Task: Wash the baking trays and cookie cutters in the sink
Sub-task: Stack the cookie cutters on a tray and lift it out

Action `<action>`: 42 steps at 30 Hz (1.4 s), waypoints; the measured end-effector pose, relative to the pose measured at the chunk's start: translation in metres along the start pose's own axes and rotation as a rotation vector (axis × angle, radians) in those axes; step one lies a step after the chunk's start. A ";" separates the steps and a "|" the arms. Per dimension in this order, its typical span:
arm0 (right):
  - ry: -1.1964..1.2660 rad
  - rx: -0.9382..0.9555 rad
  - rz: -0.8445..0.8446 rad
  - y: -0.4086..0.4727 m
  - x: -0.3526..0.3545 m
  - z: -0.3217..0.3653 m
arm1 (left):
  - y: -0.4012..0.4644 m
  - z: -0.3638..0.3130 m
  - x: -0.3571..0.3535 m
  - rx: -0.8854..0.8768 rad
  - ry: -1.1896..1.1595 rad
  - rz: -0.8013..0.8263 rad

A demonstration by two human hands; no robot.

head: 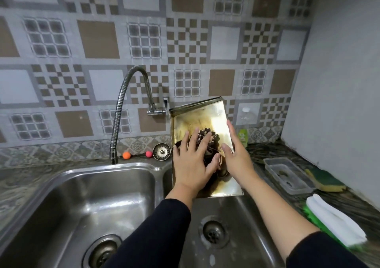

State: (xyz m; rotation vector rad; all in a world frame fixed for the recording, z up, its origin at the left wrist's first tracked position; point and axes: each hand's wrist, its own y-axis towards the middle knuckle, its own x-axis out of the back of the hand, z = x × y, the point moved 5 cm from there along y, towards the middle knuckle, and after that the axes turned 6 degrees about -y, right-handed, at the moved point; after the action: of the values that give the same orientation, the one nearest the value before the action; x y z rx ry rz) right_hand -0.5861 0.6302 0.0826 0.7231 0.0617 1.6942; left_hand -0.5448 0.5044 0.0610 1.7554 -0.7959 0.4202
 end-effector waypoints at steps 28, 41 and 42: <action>-0.297 0.332 -0.171 0.022 0.026 0.076 | 0.046 -0.011 0.039 -0.069 -0.118 -0.217; -0.271 0.257 -0.148 0.009 0.013 0.074 | 0.030 -0.002 0.045 -0.063 -0.118 -0.182; -0.254 0.241 -0.138 0.004 0.010 0.072 | 0.026 0.000 0.045 -0.066 -0.115 -0.177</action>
State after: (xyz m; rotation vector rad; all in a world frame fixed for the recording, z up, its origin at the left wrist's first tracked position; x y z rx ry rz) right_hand -0.5552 0.6139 0.1468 1.0852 0.1364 1.4661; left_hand -0.5305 0.4865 0.1080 1.7833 -0.7200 0.1743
